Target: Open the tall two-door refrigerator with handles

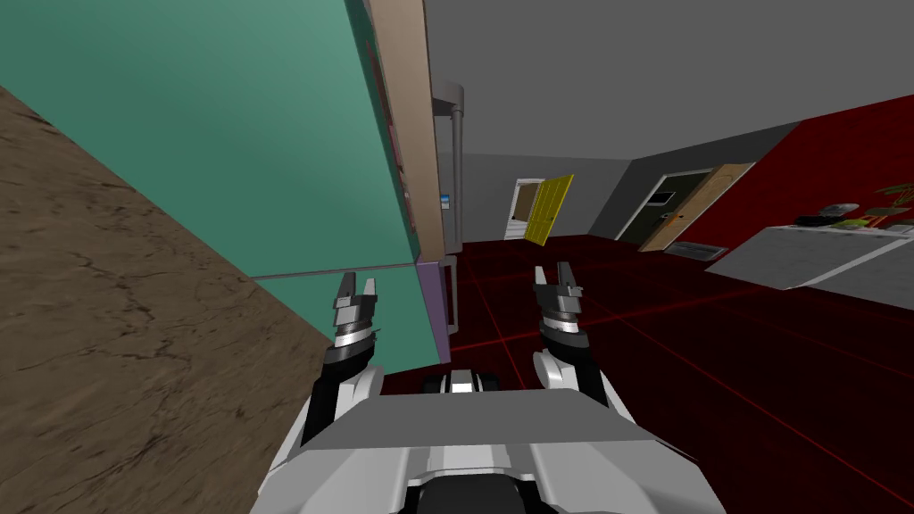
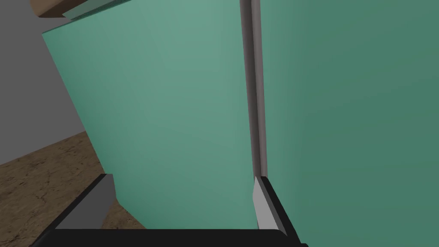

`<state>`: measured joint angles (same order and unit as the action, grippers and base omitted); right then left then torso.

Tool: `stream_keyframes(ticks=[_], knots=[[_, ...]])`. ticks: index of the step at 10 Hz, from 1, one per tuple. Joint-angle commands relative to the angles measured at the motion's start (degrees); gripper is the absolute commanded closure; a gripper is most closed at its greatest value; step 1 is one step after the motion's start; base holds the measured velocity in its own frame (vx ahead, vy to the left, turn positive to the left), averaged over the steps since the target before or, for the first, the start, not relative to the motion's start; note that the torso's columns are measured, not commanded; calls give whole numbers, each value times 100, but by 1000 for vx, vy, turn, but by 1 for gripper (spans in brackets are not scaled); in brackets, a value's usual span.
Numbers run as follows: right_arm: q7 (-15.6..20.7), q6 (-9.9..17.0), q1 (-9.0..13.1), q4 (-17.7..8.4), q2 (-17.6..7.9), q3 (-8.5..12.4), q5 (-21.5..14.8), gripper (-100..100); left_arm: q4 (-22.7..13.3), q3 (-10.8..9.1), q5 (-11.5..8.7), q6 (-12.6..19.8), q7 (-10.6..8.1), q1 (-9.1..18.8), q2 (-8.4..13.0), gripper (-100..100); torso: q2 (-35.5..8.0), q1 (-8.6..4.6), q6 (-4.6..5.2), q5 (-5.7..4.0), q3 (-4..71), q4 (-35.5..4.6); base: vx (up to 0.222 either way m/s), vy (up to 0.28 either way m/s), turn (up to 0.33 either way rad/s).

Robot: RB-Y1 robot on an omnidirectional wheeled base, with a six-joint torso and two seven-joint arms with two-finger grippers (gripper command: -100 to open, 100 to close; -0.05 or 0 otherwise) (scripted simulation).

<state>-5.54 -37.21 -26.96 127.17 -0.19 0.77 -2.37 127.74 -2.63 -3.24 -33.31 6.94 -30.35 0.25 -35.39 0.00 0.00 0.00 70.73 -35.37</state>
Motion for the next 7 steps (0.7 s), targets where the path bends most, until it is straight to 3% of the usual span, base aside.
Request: stream_keyframes(ticks=[1, 3, 7], knots=[[0, 0, 0, 0, 0, 0, 0, 0, 30, -13, -26, 89, 2, 37, 173, -100, -423, 0, 0, 0, 846, -423, 11, -13, 31], [0, 1, -1, -3, 0, 0, 0, 0, 89, -40, -84, 285, 5, 119, 410, -100, -666, -6, 0, -2, 1355, -667, 17, -34, 64], [0, 0, -1, -3, 1, -1, 0, 0, 246, -124, -263, 907, 13, 385, 750, -100, -686, -3, 0, -1, 1386, -690, 35, -65, 91]])
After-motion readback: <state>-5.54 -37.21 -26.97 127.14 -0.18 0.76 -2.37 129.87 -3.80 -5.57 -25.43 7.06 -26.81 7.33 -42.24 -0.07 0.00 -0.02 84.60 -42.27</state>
